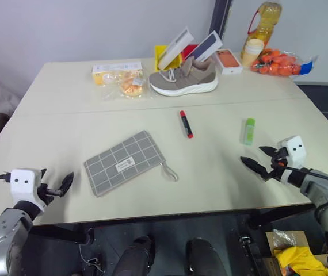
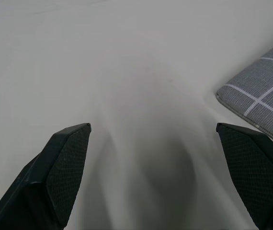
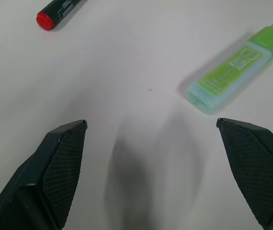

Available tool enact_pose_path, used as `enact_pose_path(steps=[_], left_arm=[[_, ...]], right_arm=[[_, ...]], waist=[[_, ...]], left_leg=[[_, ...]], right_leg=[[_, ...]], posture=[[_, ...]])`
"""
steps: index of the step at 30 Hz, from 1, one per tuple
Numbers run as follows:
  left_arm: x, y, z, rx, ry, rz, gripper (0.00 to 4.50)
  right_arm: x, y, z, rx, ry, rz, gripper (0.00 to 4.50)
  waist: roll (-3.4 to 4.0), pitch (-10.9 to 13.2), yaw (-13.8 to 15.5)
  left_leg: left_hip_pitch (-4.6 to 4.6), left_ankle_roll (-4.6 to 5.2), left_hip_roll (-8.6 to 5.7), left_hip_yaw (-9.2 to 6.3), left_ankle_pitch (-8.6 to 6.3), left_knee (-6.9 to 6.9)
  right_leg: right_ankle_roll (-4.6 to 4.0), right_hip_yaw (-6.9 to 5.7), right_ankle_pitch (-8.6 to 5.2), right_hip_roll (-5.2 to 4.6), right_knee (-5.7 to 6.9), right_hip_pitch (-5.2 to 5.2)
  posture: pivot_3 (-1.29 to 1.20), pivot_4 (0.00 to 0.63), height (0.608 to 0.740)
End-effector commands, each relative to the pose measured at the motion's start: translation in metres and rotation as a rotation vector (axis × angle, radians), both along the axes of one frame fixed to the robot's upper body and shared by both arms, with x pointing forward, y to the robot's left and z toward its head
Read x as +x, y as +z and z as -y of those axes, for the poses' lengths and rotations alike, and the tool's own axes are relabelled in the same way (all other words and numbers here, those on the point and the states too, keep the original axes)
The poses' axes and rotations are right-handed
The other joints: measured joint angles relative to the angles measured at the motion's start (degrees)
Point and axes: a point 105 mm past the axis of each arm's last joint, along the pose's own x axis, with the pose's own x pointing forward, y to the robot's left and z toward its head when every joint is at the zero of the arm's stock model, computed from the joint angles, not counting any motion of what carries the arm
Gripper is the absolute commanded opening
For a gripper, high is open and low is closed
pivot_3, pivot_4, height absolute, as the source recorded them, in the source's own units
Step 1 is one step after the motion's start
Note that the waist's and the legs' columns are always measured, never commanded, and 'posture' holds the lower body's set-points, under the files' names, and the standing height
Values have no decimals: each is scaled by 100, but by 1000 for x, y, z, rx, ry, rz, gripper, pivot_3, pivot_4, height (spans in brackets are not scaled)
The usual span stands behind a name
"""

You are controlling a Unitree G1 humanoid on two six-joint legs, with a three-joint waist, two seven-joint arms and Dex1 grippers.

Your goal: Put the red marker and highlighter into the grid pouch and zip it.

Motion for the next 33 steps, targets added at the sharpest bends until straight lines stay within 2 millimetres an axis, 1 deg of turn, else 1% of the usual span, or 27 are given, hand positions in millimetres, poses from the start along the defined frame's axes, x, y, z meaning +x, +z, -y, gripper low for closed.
enact_pose_path(steps=[1,7,9,11,13,16,17,20,23,25,26,28,30,33], left_arm=[[-2,14,-6,32,27,38,4481],[4,19,-1,6,9,59,4481],[6,19,-1,11,15,60,4481],[9,21,0,23,10,71,4481],[10,24,3,28,0,96,4481],[9,24,3,30,1,108,4481],[7,23,3,29,8,109,4481],[4,18,3,27,17,116,4481],[3,16,6,23,17,119,4500],[2,14,8,25,9,119,4500],[2,14,9,31,1,118,4500],[0,13,10,39,-9,114,4500],[-2,12,10,56,-22,103,4500],[-6,10,8,78,-36,88,4500]], right_arm=[[3,12,0,-11,13,46,4500],[3,12,-2,-11,20,49,4500],[3,15,-7,-10,38,61,4500],[5,24,-19,17,76,89,4500],[7,31,-36,39,131,112,4500],[9,34,-53,48,177,126,4500],[10,38,-67,63,216,139,4500],[11,49,-126,127,366,181,4500],[13,45,-171,130,433,179,3651],[16,41,-194,126,454,169,2610],[17,39,-202,124,462,164,2162],[18,34,-214,109,476,154,1002],[20,28,-227,89,489,137,20],[22,15,-249,57,511,99,20]], waist=[[0,0,0],[0,0,3],[0,0,1],[0,0,0],[0,0,-21],[0,0,-23],[0,0,-18],[0,0,-44],[0,0,-22],[-2,-1,8],[-3,-2,21],[-4,-2,59],[-5,-3,71],[-5,-3,66]], left_leg=[[0,0,0,0,0,0],[0,0,0,0,0,0],[0,0,0,0,0,0],[0,0,0,0,0,0],[0,0,0,0,0,0],[0,0,2,0,0,0],[-1,0,2,0,0,0],[-2,0,2,1,-1,-2],[-5,0,5,-3,-1,-4],[-5,0,3,-4,-1,-2],[-6,0,1,-4,0,-2],[-6,-1,-2,-3,-1,-1],[-6,-1,-3,-2,-1,-1],[-5,-5,-1,-2,-3,-2]], right_leg=[[0,0,0,0,0,0],[0,-1,0,0,0,0],[0,-1,0,0,0,0],[0,-1,0,0,0,-1],[0,-1,0,1,1,-2],[0,-1,0,2,1,-3],[0,-1,0,2,1,-3],[0,0,0,2,-1,-6],[0,2,1,4,3,-12],[0,1,1,3,2,-11],[0,1,1,2,0,-11],[0,0,1,3,-2,-12],[0,-1,1,3,-3,-12],[-1,-1,2,5,0,-15]], posture=[[0,150,740],[0,150,740],[0,150,740],[0,150,740],[0,150,740],[0,150,740],[0,150,740],[0,150,740],[0,150,740],[0,150,740],[0,150,740],[0,150,740],[0,150,740],[0,150,740]])
